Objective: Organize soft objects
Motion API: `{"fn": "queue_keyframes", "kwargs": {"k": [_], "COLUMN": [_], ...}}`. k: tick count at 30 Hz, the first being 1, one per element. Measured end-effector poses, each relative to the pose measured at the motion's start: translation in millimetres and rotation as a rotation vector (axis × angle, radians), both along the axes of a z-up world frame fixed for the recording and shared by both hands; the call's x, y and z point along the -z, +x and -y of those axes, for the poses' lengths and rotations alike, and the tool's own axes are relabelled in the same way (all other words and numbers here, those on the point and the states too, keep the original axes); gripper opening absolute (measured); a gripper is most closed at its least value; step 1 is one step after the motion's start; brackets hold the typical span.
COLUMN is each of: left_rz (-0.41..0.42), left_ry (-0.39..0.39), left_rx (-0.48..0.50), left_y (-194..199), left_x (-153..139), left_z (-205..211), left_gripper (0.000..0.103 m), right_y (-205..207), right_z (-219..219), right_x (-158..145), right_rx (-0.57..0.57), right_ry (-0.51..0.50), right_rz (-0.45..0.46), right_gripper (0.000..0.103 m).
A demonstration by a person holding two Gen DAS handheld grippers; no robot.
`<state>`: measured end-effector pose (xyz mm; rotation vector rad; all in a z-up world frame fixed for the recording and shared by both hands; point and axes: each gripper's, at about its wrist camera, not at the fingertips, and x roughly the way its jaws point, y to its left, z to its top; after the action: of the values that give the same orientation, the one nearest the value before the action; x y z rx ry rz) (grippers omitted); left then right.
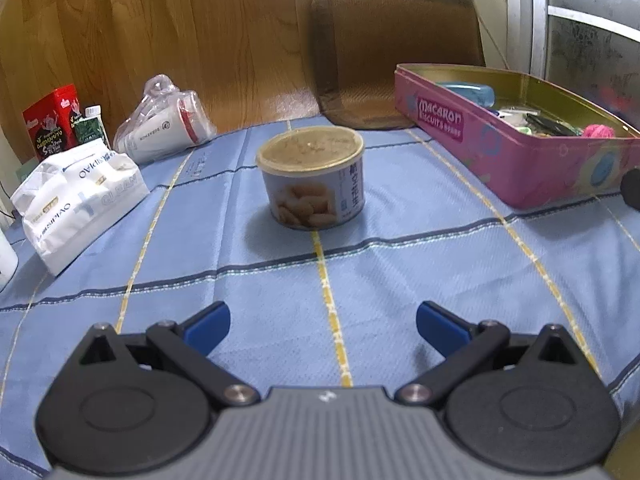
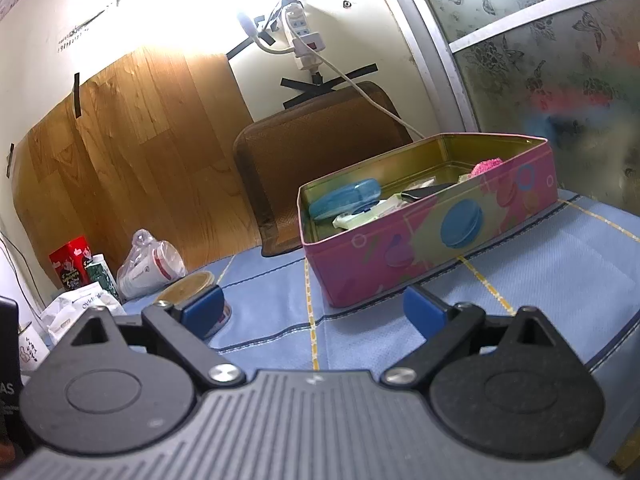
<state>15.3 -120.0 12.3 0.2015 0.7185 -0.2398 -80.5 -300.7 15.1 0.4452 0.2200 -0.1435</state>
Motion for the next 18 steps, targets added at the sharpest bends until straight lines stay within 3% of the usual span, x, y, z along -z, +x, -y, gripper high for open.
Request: {"fn": "queue_keyframes", "kwargs": {"k": [8,18], "left_rz": [-0.049,-0.076], "left_ry": [-0.001,-0.001], "left_rx": [-0.009,-0.011], "left_y": [5.1,12.1], "left_x": [5.7,8.4], "left_z": [-1.9,-4.3], "left_gripper": [0.103,0.103], "right_y": [1.4,4.7], "right_z": [1.1,2.4], "right_x": [6.2,7.4], "right_rx": [0.047,0.028], "right_ry": [0.015,0.022], "right_rz": [0.003,0.007], "right_gripper": [0.103,0.103]}}
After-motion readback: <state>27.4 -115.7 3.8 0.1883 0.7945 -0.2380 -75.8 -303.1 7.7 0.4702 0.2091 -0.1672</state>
